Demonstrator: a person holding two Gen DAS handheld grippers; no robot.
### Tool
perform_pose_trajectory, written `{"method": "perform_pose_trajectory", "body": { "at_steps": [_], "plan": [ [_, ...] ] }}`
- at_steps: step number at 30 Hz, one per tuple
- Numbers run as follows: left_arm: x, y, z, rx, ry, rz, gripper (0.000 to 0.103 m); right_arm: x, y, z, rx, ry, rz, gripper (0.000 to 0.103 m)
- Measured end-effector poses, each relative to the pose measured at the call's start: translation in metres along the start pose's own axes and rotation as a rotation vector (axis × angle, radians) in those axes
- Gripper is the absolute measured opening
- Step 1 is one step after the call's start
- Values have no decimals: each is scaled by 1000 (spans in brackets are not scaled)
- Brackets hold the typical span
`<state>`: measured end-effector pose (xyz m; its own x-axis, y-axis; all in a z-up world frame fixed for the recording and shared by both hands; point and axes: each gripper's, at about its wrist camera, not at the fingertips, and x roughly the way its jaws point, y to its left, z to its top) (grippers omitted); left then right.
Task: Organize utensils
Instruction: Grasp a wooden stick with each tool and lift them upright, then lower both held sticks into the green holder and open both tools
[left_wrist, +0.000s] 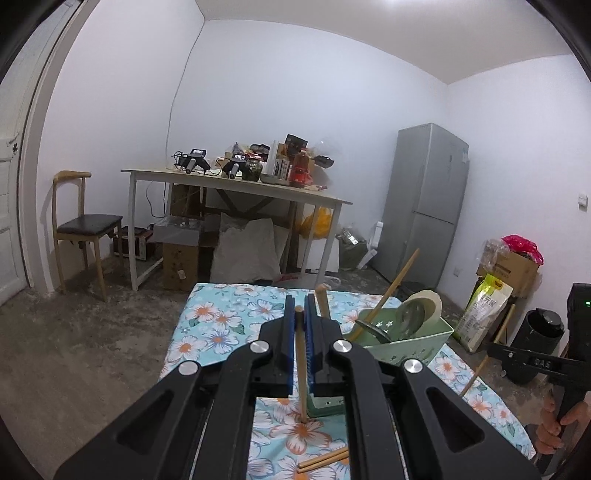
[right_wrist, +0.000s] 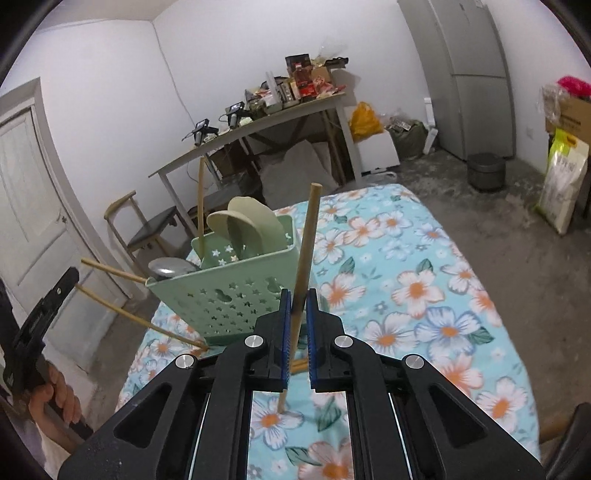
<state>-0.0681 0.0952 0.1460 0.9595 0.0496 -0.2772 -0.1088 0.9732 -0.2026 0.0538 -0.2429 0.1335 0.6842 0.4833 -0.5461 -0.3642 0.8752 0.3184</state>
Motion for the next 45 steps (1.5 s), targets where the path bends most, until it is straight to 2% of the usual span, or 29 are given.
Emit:
{"method": "perform_pose_trajectory", "body": {
  "at_steps": [4, 6, 10, 12, 15, 20, 24, 29, 31, 34, 38, 40, 42, 45],
  "plan": [
    [-28, -3, 25, -12, -34, -35, 4, -6, 4, 5, 21, -16, 27, 5],
    [-50, -6, 45, -13, -88, -65, 4, -19, 10, 9, -7, -48, 22, 5],
    [-80, -12, 86, 9, -221, -96, 4, -41, 17, 19, -9, -95, 68, 5],
    [-82, -18, 101, 39, -284, -73, 4, -53, 21, 26, -10, -130, 86, 5],
    [-72, -21, 117, 22, -321, -100, 4, -68, 27, 35, -14, -166, 123, 5],
    [-37, -29, 135, -2, -325, -121, 4, -84, 36, 44, -45, -213, 147, 5],
    [-5, -33, 133, -8, -281, -118, 4, -87, 37, 50, -44, -232, 161, 5],
    [35, -37, 96, 10, -189, -68, 4, -79, 38, 58, -37, -243, 173, 5],
    [59, -37, 71, 2, -100, -72, 4, -73, 40, 63, -35, -243, 182, 5],
    [78, -36, 42, -9, -19, -82, 5, -59, 45, 71, -44, -230, 192, 5],
    [77, -33, 37, 3, -21, -68, 7, -41, 59, 82, -66, -228, 216, 5],
    [73, -33, 43, 8, -40, -68, 14, -32, 69, 86, -77, -230, 240, 5],
    [67, -29, 49, 6, -67, -68, 30, -22, 81, 89, -96, -235, 243, 5],
    [51, -23, 56, -13, -110, -72, 34, -8, 94, 92, -118, -222, 261, 5]
  ]
}}
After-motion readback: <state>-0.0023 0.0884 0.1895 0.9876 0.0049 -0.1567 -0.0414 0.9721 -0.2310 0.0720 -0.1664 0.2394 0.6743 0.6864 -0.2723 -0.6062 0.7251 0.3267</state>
